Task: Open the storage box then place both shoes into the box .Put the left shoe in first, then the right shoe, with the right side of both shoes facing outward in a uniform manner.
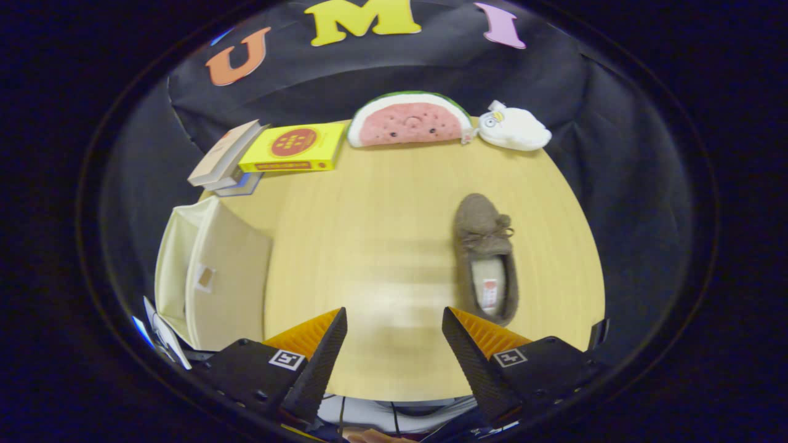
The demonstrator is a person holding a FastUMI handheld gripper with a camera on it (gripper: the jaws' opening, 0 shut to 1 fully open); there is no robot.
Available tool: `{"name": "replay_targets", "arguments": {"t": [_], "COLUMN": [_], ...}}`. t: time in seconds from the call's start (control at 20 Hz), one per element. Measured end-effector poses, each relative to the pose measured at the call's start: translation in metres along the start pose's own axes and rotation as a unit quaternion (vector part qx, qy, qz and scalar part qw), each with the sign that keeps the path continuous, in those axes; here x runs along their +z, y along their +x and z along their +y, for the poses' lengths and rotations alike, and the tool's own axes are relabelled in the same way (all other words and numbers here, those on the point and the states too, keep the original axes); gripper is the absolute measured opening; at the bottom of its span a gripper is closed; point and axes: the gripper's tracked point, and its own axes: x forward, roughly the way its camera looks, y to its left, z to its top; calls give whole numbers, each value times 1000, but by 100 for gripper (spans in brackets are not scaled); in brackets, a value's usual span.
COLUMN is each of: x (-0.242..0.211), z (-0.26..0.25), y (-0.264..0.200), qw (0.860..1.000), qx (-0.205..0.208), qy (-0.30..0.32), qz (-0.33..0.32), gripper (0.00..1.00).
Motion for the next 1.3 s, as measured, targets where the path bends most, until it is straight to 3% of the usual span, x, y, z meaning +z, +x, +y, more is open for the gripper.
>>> {"name": "replay_targets", "arguments": {"t": [0.2, 0.3, 0.5, 0.75, 1.05, 1.15, 1.2, 1.3], "x": [5, 4, 11, 24, 20, 18, 22, 21], "z": [-61, -81, -113, -133, -124, -127, -126, -125], "y": [32, 43, 61, 83, 109, 107, 110, 109], "qw": [998, 997, 994, 991, 994, 993, 993, 994], "qx": [-43, -58, -92, -121, -87, -96, -93, -86], "qy": [41, 50, 52, 58, 60, 47, 53, 53], "qz": [18, 26, 26, 19, 42, 48, 40, 41], "gripper": [93, 88, 88, 73, 24, 20, 0, 0]}}
